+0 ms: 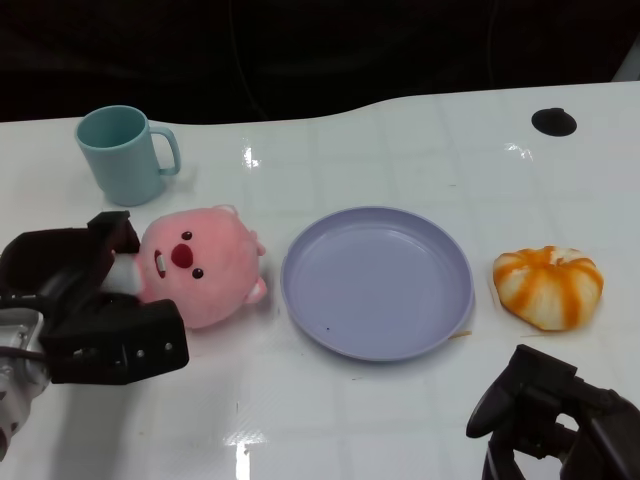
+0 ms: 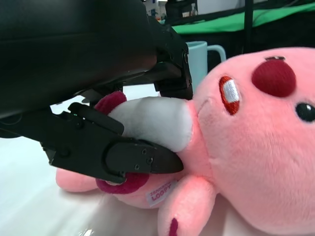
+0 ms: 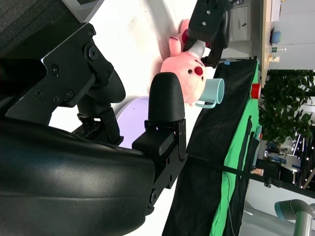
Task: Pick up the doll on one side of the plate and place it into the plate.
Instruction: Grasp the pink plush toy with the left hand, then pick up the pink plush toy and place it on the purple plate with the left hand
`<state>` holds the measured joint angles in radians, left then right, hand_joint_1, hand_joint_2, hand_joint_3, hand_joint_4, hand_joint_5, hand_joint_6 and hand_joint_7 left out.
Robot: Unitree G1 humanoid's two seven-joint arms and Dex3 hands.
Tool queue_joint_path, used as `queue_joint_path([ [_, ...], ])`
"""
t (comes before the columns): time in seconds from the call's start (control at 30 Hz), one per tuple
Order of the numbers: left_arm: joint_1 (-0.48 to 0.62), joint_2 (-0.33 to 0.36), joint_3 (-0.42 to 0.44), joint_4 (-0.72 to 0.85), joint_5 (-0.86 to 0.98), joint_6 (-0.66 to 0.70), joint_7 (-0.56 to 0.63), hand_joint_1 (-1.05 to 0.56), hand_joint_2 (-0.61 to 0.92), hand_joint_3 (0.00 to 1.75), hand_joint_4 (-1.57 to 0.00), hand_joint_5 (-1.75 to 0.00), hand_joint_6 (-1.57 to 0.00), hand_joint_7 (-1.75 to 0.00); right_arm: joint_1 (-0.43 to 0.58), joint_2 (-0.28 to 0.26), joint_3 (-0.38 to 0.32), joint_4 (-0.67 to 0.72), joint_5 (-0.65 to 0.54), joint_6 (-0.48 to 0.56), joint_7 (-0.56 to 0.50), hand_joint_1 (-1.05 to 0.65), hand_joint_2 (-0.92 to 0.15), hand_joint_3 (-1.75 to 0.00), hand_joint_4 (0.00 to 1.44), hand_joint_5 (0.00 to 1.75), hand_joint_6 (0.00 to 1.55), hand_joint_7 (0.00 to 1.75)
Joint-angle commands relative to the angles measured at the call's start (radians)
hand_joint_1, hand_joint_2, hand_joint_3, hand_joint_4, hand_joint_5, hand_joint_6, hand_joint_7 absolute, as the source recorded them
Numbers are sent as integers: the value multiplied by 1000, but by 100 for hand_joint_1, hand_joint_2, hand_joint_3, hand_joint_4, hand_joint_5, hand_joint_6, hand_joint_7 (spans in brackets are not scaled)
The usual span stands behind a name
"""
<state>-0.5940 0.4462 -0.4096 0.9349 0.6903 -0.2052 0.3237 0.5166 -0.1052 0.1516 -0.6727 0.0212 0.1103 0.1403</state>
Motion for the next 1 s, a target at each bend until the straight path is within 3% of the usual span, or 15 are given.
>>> queue_joint_path([
  [0.03,41,33,35,-83,-30,8,-15,-20,60,90,-89,-175,-68,-175,3,-7,-9,-7,14,5,3,10,-45,-137,72,175,59,155],
  [0.4,172,73,136,-447,-48,107,-95,-19,55,93,-91,-175,-68,-175,-4,-8,-9,-4,7,5,3,9,-44,-138,73,175,59,155],
  [0.6,202,66,159,-577,-48,138,-149,-20,48,110,-92,-175,-71,-175,-5,-7,-6,-7,4,14,0,11,-44,-139,73,175,59,156],
  [0.73,186,37,156,-646,-53,164,-209,-21,45,115,-91,-175,-71,-175,-8,-5,-2,-8,-1,21,-3,11,-45,-139,73,175,59,156],
  [1.0,111,-56,132,-655,-66,227,-318,-21,51,99,-91,-175,-70,-175,-12,-2,9,-9,-4,21,-7,12,-44,-140,74,175,59,156],
])
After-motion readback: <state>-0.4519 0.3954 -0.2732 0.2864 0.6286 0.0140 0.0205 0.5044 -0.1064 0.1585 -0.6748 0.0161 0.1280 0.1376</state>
